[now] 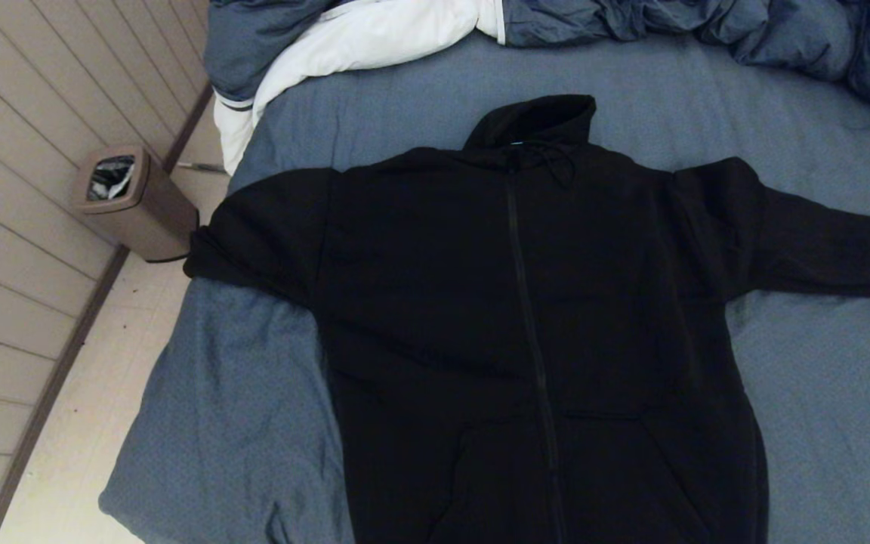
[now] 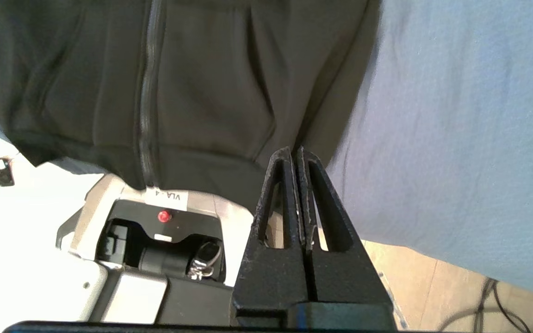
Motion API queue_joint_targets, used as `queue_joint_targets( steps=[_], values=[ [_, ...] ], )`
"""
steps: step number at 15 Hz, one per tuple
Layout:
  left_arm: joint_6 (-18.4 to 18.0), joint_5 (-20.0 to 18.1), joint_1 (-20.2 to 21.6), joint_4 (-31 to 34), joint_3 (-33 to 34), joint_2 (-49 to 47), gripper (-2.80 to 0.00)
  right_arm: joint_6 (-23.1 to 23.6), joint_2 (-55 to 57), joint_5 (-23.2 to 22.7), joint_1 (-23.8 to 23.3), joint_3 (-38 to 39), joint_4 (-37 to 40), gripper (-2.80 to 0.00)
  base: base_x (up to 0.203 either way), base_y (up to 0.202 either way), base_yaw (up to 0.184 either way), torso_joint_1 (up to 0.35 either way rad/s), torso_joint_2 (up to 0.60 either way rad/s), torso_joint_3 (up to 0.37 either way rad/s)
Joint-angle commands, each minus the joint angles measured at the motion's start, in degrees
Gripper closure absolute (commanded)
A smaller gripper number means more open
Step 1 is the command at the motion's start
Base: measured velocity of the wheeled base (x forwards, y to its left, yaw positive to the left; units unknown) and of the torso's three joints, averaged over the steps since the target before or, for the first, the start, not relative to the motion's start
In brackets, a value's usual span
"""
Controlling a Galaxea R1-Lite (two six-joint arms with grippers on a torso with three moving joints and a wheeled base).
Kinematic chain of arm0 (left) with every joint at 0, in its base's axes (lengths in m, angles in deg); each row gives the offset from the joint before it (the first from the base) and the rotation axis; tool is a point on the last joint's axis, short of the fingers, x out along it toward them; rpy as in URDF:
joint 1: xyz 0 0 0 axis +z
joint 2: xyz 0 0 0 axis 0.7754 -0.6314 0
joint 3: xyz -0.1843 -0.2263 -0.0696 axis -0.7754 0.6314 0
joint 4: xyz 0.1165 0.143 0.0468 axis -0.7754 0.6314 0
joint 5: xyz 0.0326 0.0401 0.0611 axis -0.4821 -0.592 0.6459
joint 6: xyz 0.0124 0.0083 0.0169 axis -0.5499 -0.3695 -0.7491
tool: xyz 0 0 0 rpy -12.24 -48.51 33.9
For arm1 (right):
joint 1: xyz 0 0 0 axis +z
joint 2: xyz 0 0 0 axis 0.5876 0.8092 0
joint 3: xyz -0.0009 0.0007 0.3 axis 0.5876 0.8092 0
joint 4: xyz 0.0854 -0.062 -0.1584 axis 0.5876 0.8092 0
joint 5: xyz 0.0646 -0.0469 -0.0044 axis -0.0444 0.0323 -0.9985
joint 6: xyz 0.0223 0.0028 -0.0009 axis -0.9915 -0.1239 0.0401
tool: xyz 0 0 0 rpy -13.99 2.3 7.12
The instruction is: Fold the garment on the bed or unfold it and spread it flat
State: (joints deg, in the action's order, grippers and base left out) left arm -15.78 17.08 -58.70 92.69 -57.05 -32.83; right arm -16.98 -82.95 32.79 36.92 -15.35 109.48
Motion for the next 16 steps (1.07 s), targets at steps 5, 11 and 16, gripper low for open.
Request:
queue_joint_targets(
  steps=[5, 11, 16],
  values=[
    [-3.42, 3.94, 4.35, -10.59, 8.63, 4.39, 0.0, 3.73, -6.65, 11.96, -0.58, 19.14, -24.69, 0.0, 0.0, 0.0, 0.0, 0.0, 0.0, 0.0],
    [-9.46, 2.33, 8.73, -25.97, 27.38, 8.14, 0.0, 3.08, -6.71, 11.04, -0.58, 21.73, -29.85, 0.0, 0.0, 0.0, 0.0, 0.0, 0.0, 0.0],
    [-15.55, -6.94, 8.14, -30.62, 32.96, 19.2, 0.0, 3.49, -6.66, 9.31, -0.54, 25.41, -32.8, 0.0, 0.0, 0.0, 0.0, 0.0, 0.0, 0.0]
  ],
)
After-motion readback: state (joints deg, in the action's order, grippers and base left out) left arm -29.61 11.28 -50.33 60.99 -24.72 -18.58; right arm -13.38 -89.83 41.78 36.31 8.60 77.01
